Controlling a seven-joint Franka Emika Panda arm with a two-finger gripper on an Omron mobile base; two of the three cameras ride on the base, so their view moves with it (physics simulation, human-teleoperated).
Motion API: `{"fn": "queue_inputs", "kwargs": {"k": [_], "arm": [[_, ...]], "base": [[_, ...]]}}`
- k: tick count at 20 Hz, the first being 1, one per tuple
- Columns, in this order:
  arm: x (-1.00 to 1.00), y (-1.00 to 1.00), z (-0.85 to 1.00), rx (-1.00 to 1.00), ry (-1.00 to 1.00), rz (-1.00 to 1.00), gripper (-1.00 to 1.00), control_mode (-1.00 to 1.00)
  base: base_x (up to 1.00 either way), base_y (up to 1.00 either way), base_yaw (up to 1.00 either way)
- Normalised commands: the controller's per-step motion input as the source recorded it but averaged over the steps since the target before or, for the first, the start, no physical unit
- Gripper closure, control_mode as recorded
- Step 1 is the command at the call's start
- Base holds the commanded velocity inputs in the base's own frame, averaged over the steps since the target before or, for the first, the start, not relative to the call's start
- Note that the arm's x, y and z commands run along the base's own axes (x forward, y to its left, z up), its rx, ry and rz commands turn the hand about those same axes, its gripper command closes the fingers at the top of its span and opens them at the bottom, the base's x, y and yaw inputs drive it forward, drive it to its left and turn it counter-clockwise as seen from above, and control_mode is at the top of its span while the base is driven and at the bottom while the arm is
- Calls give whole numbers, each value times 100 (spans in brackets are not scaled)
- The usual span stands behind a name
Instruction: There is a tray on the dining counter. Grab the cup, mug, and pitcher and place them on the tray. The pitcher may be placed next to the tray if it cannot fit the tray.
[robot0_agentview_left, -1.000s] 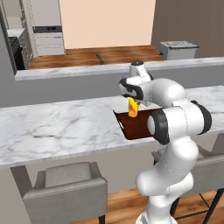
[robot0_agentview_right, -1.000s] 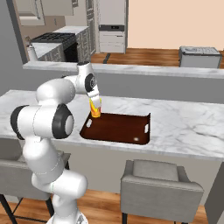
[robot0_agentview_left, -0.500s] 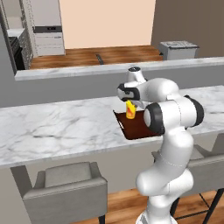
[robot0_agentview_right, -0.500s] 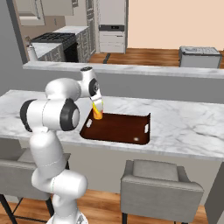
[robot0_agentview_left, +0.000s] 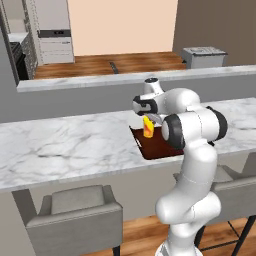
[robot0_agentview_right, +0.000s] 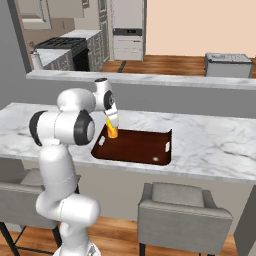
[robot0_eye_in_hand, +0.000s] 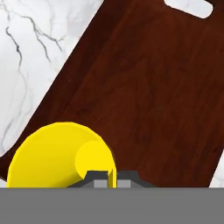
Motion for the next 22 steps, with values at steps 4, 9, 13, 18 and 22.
{"fn": "queue_inputs", "kwargs": {"k": [4,9,13,18,22], "arm": [[21,0,-17,0,3,0,100,-100],[30,0,-22,0,0,0,100,-100],[28,0,-22,0,0,0,100,-100],[16,0,-18,0,2,0,100,-100],[10,0,-13,0,1,0,100,-100]], "base": [[0,0,0],[0,0,0],[0,0,0],[0,0,0],[0,0,0]]}}
